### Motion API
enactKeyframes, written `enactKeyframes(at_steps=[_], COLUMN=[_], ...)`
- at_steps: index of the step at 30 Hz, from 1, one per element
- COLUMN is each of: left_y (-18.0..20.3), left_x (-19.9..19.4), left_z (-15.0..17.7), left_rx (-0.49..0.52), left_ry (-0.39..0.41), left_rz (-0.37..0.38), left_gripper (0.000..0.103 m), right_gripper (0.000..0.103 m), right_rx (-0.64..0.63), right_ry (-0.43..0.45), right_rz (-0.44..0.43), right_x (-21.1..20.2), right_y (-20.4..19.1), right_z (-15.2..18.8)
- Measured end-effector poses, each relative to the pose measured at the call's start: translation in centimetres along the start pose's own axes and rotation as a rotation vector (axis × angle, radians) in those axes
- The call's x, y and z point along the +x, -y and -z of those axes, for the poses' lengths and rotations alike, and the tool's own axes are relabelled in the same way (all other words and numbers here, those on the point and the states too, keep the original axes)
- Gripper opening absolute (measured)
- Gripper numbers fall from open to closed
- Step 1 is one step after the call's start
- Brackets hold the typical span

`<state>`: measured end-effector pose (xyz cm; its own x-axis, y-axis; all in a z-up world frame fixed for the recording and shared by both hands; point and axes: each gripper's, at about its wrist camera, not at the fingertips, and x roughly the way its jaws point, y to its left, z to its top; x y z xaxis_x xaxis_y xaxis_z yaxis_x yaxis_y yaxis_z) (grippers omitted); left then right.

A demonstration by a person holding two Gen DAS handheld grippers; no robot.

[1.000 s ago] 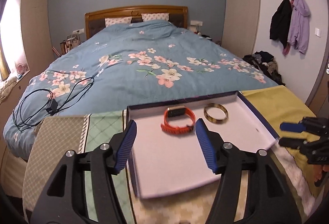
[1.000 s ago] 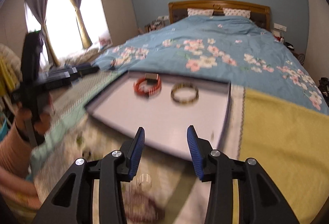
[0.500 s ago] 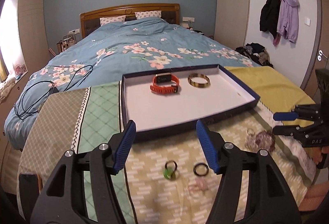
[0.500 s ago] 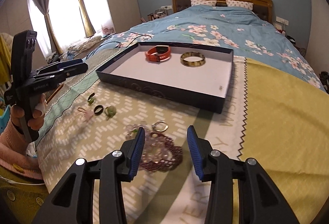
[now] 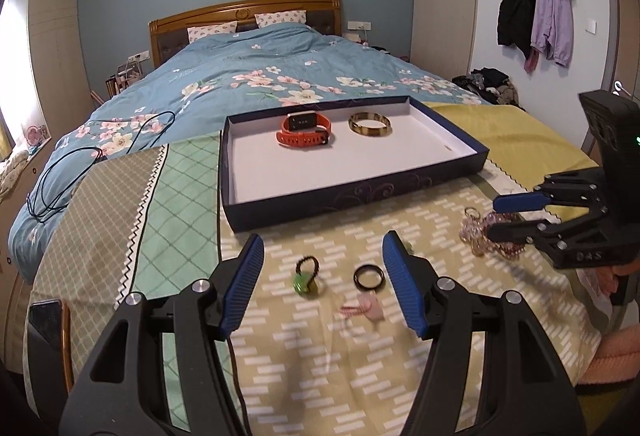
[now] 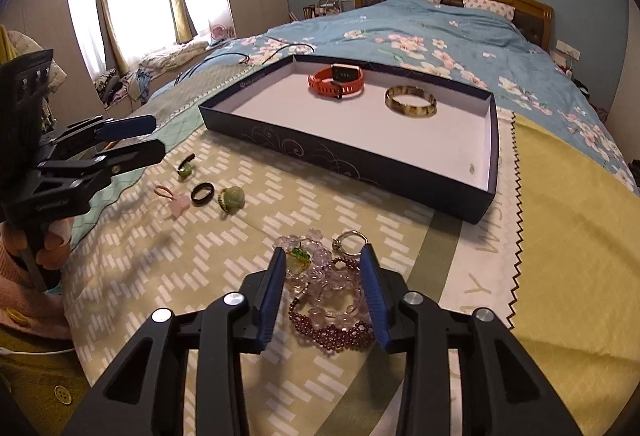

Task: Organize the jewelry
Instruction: 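Withdraw the left tool while the right tool grasps a clear crystal bead bracelet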

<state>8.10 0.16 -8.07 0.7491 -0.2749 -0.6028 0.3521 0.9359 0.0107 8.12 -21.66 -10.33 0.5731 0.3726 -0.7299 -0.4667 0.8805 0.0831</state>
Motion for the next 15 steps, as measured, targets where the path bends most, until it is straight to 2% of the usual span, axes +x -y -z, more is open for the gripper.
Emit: enactKeyframes(at_steps=[4,5,10,13,15], left_y=[0.3,0.3,0.5,0.6,0.5], left_x=[0.1,0.2,0.5,0.5,0.6], left_z=[0.6,0.6,0.8,0.8,0.8], left_rx=[0.008,0.007,0.009,0.01,0.0], left_ry=[-0.014,-0.018,-0.025,-0.025,-0.034], left_rz=[0.009,0.011,0.02,0.024,0.036], left_gripper=[0.061,0.061,0.061,0.061,0.061], right_gripper=[0.026,0.019,0.016,0.002,0.0], right_rx=[-0.015,-0.024,-0.032,-0.006,0.006], right_ry=[-0.008,-0.008,-0.001,0.018,0.032], right_rz=[-0.007,-0.007,-0.024,-0.051,-0.06], right_x=[0.0,0.0,-0.4,-0.9,-1.2], right_y=[0.0,-0.1,-0.3,0.0,0.1], right_z=[0.0,0.0,0.0,-0.2,-0.4])
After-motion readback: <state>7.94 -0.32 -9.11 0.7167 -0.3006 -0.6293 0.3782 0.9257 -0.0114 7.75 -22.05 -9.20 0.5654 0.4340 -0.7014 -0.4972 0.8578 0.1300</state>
